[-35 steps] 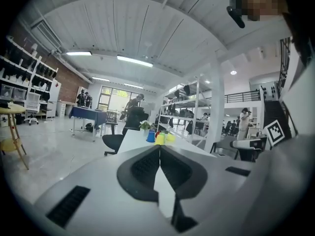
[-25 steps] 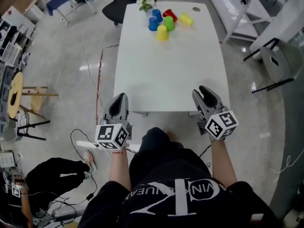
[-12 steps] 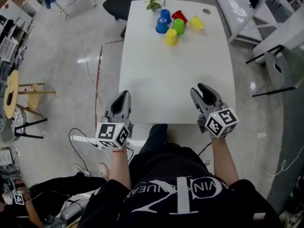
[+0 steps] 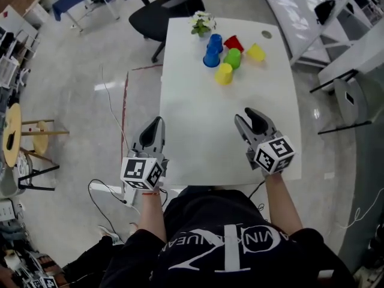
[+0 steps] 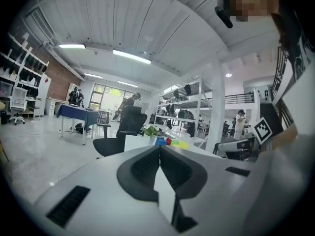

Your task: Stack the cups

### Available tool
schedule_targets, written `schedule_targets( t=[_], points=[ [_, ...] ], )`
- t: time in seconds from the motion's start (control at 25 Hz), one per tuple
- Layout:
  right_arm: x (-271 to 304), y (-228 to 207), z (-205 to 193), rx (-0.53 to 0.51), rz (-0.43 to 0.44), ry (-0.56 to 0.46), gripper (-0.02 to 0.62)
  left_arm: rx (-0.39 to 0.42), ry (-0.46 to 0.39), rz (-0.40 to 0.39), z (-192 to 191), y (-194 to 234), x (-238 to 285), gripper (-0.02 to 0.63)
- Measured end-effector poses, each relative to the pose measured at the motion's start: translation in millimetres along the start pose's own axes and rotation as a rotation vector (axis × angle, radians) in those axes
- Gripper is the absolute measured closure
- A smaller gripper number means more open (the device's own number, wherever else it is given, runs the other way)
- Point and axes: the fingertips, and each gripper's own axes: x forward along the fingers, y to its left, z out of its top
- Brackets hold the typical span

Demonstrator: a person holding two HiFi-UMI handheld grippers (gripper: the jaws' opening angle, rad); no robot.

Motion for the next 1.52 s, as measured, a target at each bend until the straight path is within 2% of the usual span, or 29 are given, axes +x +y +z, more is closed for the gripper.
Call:
schedule_targets(
  t=[0.2, 0.48, 0.72, 0.88, 0.96, 1.0, 1.24, 1.52],
  points=[
    [45.8, -23.8, -2.0, -0.058, -0.039, 0.066, 0.426, -0.001, 0.020, -0.038, -2.4, 12.6, 31.6, 0.601],
    [115.9, -61.5, 6.0, -0.120, -0.088, 0.113, 0.363, -0.010, 0.056, -0.061, -13.9, 23.2, 57.9, 0.601],
    [156.9, -99.1, -1.1, -0.097, -0.148, 0.157, 0.328, -0.002, 0.085, -0.087, -24.3, 23.4, 62.4, 0.601],
    [171.7, -110.3, -4.3, -0.077, -0.148, 0.172, 0.328, -0.019, 0.105, -0.091, -36.4, 27.5, 59.2, 0.601],
    [172.1, -110.7, -3.8, -0.084, -0.154, 0.171, 0.390, -0.025, 0.106, -0.091, -41.1, 30.4, 58.6, 0.601],
    [170.4, -108.0, -2.0, -0.092, -0.152, 0.166, 0.386, -0.031, 0.106, -0.089, -42.3, 31.6, 58.7, 0.601],
    [147.9, -50.3, 7.9, -0.133, -0.018, 0.145, 0.380, -0.043, 0.107, -0.093, -46.5, 30.3, 62.4, 0.601],
    [136.7, 16.2, -17.5, -0.229, 0.168, 0.234, 0.379, -0.052, 0.099, -0.107, -47.2, 15.2, 77.1, 0.601]
  ],
)
